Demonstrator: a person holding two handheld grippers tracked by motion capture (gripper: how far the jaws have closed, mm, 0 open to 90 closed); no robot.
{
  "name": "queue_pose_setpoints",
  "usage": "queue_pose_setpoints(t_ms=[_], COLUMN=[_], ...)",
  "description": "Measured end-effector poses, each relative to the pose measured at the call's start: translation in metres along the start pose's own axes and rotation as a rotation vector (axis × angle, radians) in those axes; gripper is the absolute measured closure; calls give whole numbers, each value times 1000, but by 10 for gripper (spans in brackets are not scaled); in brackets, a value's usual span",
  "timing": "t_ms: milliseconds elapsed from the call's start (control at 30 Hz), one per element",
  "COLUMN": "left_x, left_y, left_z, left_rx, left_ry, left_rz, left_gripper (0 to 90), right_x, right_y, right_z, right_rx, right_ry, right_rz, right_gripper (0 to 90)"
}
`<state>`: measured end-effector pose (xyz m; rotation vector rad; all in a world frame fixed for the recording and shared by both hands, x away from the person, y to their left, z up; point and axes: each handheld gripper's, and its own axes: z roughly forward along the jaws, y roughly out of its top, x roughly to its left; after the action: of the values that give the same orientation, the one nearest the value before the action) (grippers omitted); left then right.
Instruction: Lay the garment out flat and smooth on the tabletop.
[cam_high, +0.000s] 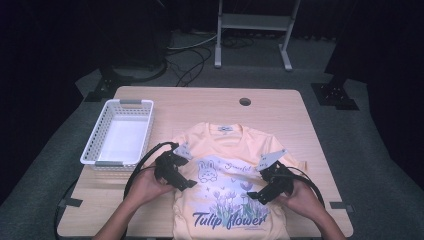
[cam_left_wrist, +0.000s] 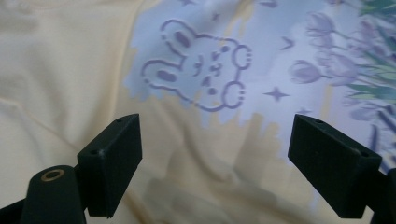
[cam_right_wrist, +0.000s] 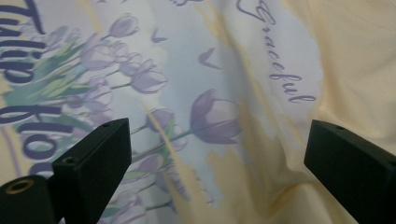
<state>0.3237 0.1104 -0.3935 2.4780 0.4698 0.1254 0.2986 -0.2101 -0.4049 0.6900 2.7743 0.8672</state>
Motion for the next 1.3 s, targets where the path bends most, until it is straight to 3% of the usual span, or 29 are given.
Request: queue_pose_setpoints(t_ms=[100,233,333,400,433,500,867,1300], left_x=[-19,-41,-49,-51,-50,-46,-31,-9], left_y=[-2,-6,-11,-14,-15,-17,-17,-10], left_z=[1,9,16,20,21,21,25,29], left_rx=[-2,57,90,121,134,113,72,72], left_ry=[-20,-24,-32,-6,5,3,16,29], left_rz=[27,68,71,72,68,38,14,-3], left_gripper=[172,172,173,173,173,149,151,151], right_x=[12,25,29,31,30,29,17,-3], right_y=[-4,-14,-22,-26,-28,-31,-32,-21], right_z=[-5,-3,0,2,2,5,10,18], right_rx=[8,27,43,57,61,69,30,32], right_ry=[7,18,23,22,22,24,31,25], right_rz=[-20,-32,-30,-26,-25,-15,2,4], right_gripper=[71,70,70,71,70,68,39,39])
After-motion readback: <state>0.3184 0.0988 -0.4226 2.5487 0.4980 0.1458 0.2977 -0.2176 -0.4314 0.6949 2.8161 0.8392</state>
